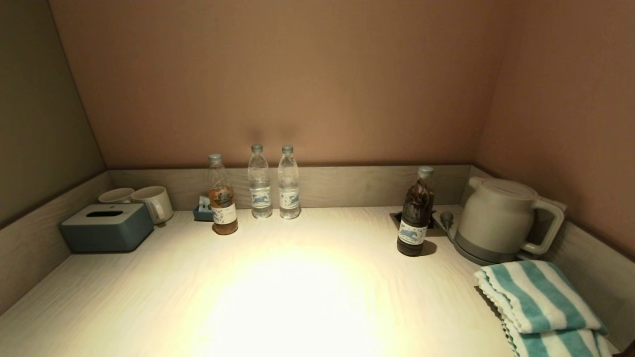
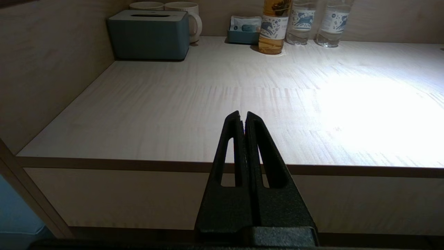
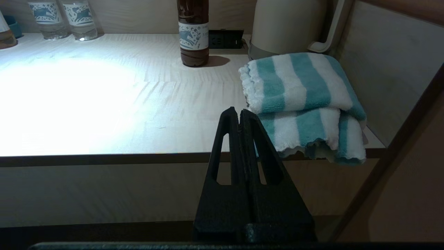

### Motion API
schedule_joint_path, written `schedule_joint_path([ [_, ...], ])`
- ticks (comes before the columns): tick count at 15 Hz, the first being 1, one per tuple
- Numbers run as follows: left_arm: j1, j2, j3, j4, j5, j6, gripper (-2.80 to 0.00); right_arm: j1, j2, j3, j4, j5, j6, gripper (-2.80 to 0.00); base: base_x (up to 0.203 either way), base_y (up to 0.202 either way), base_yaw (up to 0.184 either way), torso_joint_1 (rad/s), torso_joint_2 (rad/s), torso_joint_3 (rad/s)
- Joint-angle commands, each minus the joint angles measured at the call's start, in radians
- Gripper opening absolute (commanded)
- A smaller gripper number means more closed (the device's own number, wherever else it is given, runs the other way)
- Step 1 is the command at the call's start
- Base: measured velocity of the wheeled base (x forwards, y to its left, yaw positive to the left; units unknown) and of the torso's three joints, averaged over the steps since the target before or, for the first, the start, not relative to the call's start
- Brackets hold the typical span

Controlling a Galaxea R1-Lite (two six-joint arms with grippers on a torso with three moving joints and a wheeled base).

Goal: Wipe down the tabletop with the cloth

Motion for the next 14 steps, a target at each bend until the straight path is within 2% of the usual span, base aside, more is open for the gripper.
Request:
schedule_joint_path([
  [1,0.000,0.002,0.000,0.000,0.000,-0.001,-2.80,0.000,-0.002,0.000,-0.001,0.000,0.000,-2.80,0.000,0.000,0.000,0.000,0.00,0.000],
  [14,0.000,0.002,0.000,0.000,0.000,0.000,-2.80,0.000,0.000,0.000,0.002,0.000,-0.001,-2.80,0.000,0.000,0.000,0.000,0.00,0.000],
])
